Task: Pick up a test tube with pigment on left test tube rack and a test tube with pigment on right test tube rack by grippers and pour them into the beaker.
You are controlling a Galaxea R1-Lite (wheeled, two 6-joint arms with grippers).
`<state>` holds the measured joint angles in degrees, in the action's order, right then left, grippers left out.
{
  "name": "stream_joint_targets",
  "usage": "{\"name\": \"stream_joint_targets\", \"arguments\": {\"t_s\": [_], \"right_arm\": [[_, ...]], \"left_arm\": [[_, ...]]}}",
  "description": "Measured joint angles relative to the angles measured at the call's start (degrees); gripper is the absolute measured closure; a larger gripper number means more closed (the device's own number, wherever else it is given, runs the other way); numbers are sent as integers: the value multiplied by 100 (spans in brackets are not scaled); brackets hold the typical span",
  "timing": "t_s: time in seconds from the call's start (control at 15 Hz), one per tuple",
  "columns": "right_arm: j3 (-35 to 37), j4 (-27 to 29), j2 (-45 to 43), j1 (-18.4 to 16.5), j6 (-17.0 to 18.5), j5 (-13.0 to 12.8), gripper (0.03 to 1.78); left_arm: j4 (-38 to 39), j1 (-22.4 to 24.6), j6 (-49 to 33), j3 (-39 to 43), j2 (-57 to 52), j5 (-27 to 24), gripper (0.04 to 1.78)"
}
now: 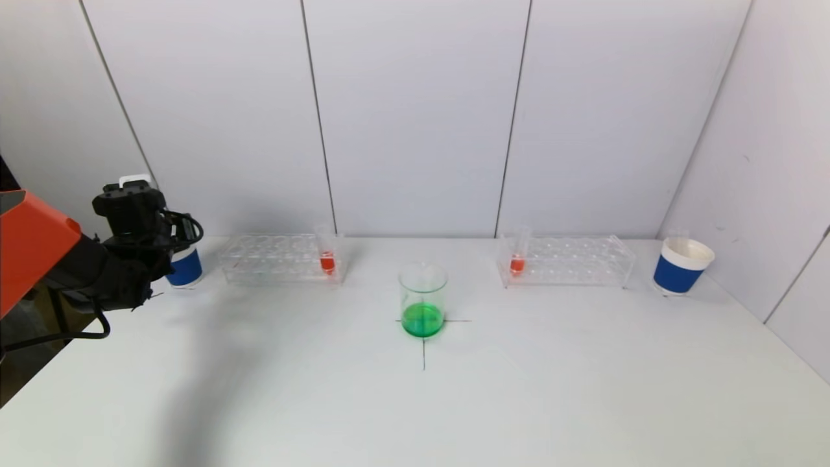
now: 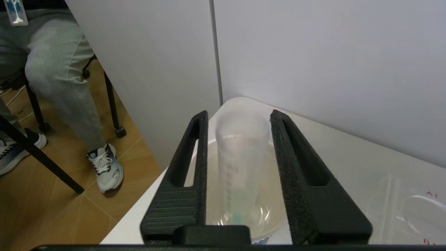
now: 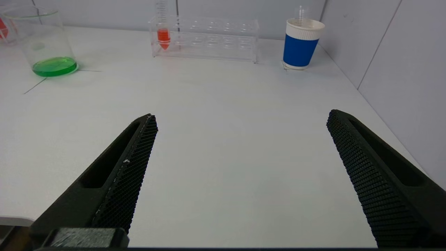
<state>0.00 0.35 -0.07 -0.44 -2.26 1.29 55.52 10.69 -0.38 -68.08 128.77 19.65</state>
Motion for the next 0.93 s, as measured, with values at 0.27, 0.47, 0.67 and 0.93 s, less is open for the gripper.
{"name": "stream_joint_targets", "arguments": {"t_s": [0.27, 0.47, 0.67, 0.93], "right_arm": [[0, 2, 0, 0, 0, 0, 4], [0, 0, 0, 0, 0, 0, 4], [0, 0, 0, 0, 0, 0, 4], [0, 2, 0, 0, 0, -2, 4]], "left_arm": [[35, -4, 11, 17, 15, -4, 52], [40, -9, 16, 43, 22, -6, 17], [40, -15, 13, 48, 20, -4, 5], [33, -48, 35, 34, -62, -17, 6]]}}
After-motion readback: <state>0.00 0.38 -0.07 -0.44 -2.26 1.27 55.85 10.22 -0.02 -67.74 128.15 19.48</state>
